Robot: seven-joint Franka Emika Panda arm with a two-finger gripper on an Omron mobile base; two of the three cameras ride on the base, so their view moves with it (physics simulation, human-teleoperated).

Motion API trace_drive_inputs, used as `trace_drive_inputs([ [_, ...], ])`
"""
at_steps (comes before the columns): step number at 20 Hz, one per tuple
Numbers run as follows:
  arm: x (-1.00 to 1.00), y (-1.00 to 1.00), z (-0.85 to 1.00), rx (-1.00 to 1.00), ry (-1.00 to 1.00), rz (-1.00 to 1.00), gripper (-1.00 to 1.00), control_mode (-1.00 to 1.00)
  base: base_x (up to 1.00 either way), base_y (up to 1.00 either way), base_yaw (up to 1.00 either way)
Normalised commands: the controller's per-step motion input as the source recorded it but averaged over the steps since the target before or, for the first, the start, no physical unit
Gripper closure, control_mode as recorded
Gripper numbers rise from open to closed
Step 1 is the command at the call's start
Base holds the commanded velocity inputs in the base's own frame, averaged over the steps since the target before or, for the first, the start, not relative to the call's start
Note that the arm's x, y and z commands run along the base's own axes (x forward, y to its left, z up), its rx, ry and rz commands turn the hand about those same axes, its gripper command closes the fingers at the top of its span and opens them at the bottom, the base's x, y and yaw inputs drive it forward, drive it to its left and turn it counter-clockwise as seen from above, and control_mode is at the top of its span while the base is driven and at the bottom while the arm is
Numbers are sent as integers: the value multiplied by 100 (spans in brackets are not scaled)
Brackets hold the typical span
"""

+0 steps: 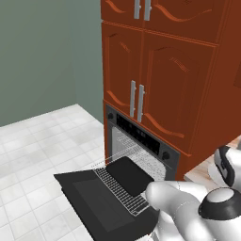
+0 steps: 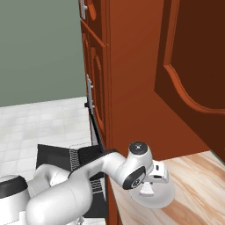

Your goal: Take the baked cake out of the oven and place it on the plate for cooling. Then close the oven door.

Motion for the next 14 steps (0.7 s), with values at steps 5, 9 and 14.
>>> trace_drive_inputs([
  [5,0,-12,0,0,-2,-1,100,-100,0,0,0],
  [9,0,-10,0,0,-1,-1,100,-100,0,0,0],
  [14,0,-5,-2,0,0,-1,100,-100,0,0,0],
])
